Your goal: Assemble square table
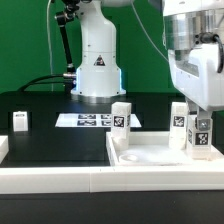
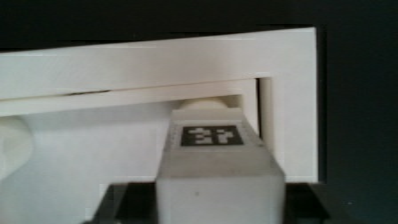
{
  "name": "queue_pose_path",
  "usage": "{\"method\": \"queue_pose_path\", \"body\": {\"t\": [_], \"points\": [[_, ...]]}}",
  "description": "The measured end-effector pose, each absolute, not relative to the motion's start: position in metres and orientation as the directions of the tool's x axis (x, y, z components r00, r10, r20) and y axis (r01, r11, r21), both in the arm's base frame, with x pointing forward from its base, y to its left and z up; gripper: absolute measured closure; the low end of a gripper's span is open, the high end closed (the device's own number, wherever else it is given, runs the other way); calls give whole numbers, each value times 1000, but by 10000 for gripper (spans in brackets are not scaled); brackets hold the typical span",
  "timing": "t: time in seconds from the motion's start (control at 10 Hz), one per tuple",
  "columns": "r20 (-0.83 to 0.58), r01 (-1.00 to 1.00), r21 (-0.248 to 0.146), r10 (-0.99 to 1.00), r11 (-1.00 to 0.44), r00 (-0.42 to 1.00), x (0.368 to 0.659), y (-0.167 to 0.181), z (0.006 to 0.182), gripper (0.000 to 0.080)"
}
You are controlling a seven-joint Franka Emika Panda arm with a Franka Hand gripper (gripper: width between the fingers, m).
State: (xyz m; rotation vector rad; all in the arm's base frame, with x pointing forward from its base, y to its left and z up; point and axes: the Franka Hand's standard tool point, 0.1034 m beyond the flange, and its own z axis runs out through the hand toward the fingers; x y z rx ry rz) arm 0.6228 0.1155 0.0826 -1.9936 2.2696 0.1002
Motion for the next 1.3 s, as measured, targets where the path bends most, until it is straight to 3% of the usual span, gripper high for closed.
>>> {"method": "queue_pose_path", "body": {"t": [0.2, 0.3, 0.4, 0.5, 0.6, 0.7, 0.9, 1.3], "points": [[-133, -989, -28, -981, 147, -142, 623, 115, 82, 509], [-133, -990, -29, -982, 137, -132, 623, 116, 82, 420], [-130, -998, -35, -991, 48, -43, 623, 115, 82, 420], [-126, -999, -38, -992, -2, 7, 622, 116, 81, 249], [-123, -995, -45, -988, -85, 90, 622, 117, 81, 249], [-119, -988, -62, -982, -141, 148, 622, 120, 81, 168], [-100, -958, -102, -955, -269, 279, 624, 124, 80, 155], [-67, -844, -125, -844, -521, 532, 624, 122, 80, 151]]}}
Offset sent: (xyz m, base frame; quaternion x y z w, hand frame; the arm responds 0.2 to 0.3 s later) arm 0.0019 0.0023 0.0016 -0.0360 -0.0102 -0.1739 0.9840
